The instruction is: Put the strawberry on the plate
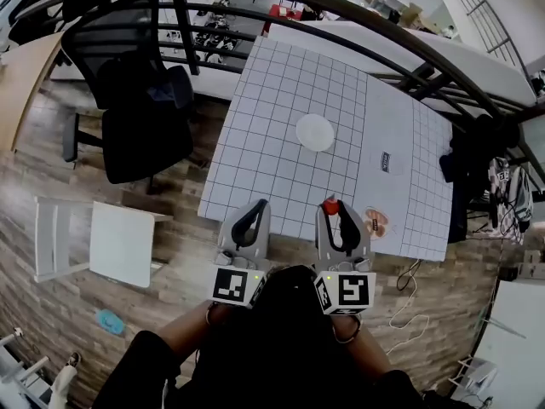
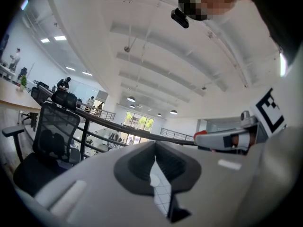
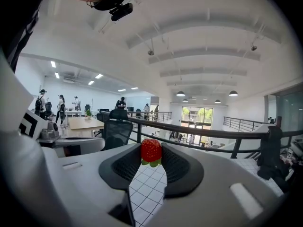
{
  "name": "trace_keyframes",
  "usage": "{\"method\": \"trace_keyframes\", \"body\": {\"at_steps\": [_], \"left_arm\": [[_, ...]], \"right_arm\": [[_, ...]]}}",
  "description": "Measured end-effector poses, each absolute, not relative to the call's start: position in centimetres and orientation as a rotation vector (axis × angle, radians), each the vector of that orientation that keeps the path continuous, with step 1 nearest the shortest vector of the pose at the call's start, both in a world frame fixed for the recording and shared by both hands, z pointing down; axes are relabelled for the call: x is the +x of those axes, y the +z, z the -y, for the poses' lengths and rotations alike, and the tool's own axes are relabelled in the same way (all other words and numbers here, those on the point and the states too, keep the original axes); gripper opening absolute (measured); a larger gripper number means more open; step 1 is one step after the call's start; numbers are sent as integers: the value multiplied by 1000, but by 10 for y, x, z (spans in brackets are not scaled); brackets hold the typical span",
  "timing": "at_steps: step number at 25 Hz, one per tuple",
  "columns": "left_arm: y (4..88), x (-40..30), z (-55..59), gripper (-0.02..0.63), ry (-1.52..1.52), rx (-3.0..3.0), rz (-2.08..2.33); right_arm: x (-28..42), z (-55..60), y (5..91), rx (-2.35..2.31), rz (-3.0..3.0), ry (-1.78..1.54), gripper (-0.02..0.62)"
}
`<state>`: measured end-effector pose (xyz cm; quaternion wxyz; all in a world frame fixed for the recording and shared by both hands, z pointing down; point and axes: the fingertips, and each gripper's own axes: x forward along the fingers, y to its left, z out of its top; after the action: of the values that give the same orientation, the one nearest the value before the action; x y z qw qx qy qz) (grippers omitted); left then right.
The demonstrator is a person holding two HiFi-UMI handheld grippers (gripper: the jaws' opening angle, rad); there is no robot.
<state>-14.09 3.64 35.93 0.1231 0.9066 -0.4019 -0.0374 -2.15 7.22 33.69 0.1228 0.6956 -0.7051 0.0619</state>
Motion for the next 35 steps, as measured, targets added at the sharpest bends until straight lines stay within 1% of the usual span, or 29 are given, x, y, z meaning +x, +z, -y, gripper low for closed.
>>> {"method": "trace_keyframes", "body": {"at_steps": [10, 15, 22, 35], "left_arm": [[362, -169, -41, 11, -106, 2601, 1265], [364, -169, -37, 11, -122, 2602, 1299], [352, -151, -25, 11, -83, 2619, 1307], [342, -80, 1, 11, -29, 2667, 1286]], "right_arm": [[-39, -67, 342, 1978, 2117, 190, 130], [-36, -59, 343, 1971, 2141, 154, 130], [-11, -46, 339, 1997, 2145, 188, 130], [57, -25, 345, 2059, 2159, 232, 130]]}}
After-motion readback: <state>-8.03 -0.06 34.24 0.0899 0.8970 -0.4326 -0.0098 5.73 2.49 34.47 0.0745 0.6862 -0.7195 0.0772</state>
